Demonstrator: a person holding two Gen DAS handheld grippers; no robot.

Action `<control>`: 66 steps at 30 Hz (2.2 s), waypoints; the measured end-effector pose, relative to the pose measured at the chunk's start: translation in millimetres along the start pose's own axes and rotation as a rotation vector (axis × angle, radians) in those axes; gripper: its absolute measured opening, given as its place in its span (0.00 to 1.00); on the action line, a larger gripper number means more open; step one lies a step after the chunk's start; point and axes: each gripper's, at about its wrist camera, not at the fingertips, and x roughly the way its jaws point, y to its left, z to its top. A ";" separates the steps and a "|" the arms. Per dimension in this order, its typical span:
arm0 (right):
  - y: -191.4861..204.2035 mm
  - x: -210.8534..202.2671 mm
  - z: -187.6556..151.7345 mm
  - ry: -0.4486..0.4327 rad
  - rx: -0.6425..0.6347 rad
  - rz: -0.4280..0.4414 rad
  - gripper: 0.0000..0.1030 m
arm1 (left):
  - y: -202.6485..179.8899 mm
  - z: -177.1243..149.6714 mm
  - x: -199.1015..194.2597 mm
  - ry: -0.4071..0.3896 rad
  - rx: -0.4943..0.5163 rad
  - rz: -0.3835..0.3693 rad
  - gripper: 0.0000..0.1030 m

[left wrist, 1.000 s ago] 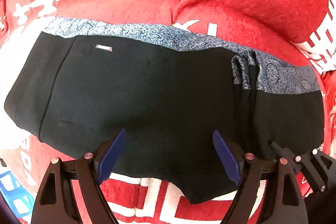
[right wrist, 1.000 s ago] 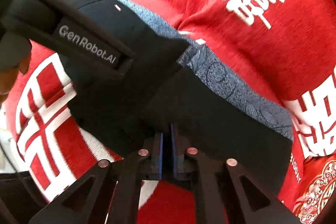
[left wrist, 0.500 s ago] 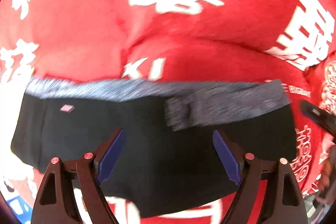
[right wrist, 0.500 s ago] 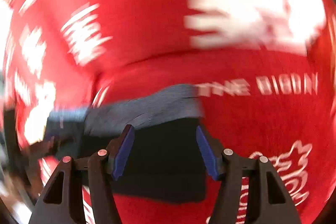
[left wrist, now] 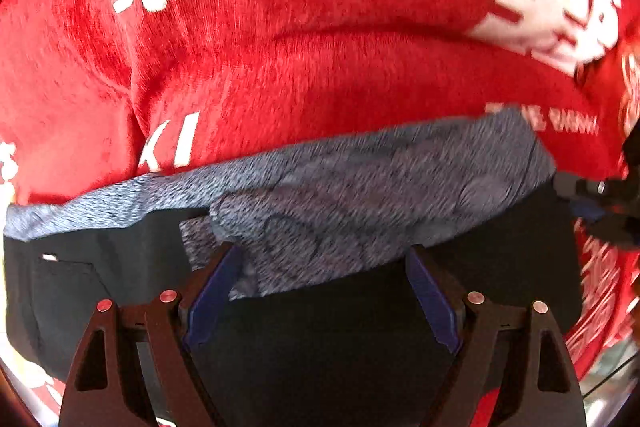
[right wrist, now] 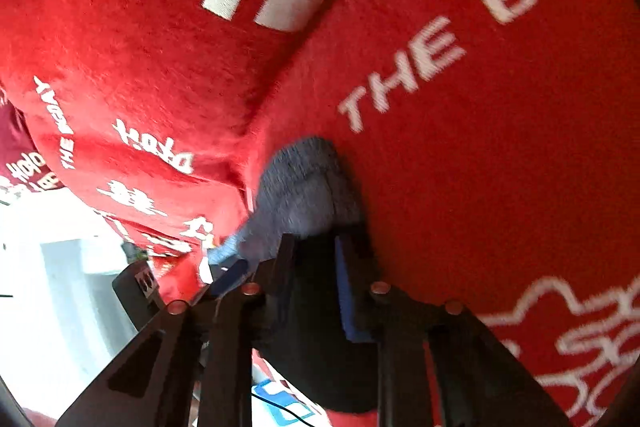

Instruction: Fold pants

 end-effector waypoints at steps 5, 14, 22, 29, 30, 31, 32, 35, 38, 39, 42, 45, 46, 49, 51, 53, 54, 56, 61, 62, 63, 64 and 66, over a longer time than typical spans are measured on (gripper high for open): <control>12.7 -1.8 -10.8 -0.062 -0.049 -0.147 0.32 | 16.8 -10.8 2.2 0.020 -0.064 -0.005 0.94; 76.5 -7.2 -64.1 -0.069 -0.348 -0.465 0.59 | 56.1 -47.1 -21.8 0.050 -0.244 0.016 0.95; 120.3 27.0 -94.6 -0.038 -0.552 -0.591 0.59 | 70.9 -82.7 -31.8 0.082 -0.302 0.033 0.95; 120.4 86.1 -107.3 0.009 -0.700 -0.744 0.75 | 71.5 -90.6 -16.7 0.091 -0.380 0.014 1.00; 121.9 85.8 -110.0 0.011 -0.709 -0.744 0.75 | 73.2 -92.5 -19.0 0.087 -0.387 0.009 1.00; 122.5 84.9 -112.0 0.014 -0.715 -0.744 0.75 | 75.4 -95.6 -22.4 0.079 -0.395 0.006 1.00; 123.0 82.3 -113.7 0.018 -0.720 -0.736 0.75 | 77.5 -99.1 -26.3 0.071 -0.407 0.005 1.00; 129.6 70.7 -121.5 0.020 -0.759 -0.695 0.76 | 81.2 -106.8 -38.8 0.037 -0.430 0.013 1.00; 146.4 72.2 -144.9 0.001 -0.906 -0.647 0.76 | 88.2 -113.0 -50.7 0.013 -0.442 0.075 1.00; 151.2 77.4 -152.8 0.008 -0.955 -0.639 0.76 | 92.1 -114.4 -53.1 0.011 -0.448 0.082 1.00; 163.5 102.2 -179.4 0.053 -1.099 -0.635 0.75 | 108.1 -119.1 -52.9 0.030 -0.474 0.101 1.00; 172.4 125.0 -199.2 0.060 -1.219 -0.651 0.74 | 120.8 -120.3 -48.4 0.046 -0.485 0.111 1.00; 173.4 129.2 -202.7 0.063 -1.235 -0.655 0.71 | 125.1 -121.8 -48.0 0.047 -0.484 0.118 1.00; 174.2 148.2 -197.1 0.124 -1.197 -0.652 0.34 | 135.1 -128.5 -47.1 0.062 -0.493 0.125 1.00; 173.2 156.6 -187.3 0.178 -1.098 -0.607 0.23 | 141.4 -134.6 -48.3 0.072 -0.507 0.125 1.00; 173.2 159.0 -181.5 0.187 -1.035 -0.583 0.19 | 147.5 -138.9 -47.1 0.080 -0.520 0.126 1.00; 173.6 158.5 -181.8 0.189 -1.018 -0.577 0.17 | 150.1 -140.9 -46.0 0.085 -0.526 0.124 1.00; 172.5 161.7 -190.0 0.209 -1.015 -0.578 0.16 | 155.6 -145.3 -44.8 0.093 -0.538 0.119 1.00; 177.2 164.4 -206.6 0.231 -1.046 -0.618 0.17 | 168.5 -152.8 -47.9 0.094 -0.561 0.109 1.00; 180.1 161.8 -206.0 0.224 -1.021 -0.617 0.17 | 171.1 -153.9 -48.3 0.095 -0.563 0.109 1.00; 182.1 160.1 -205.0 0.216 -1.005 -0.620 0.20 | 173.7 -155.1 -48.6 0.097 -0.566 0.109 1.00; 184.7 158.0 -203.0 0.203 -0.993 -0.625 0.28 | 176.6 -156.4 -48.8 0.098 -0.570 0.108 1.00; 190.8 152.7 -196.4 0.165 -0.963 -0.636 0.46 | 181.4 -158.1 -49.2 0.098 -0.575 0.106 1.00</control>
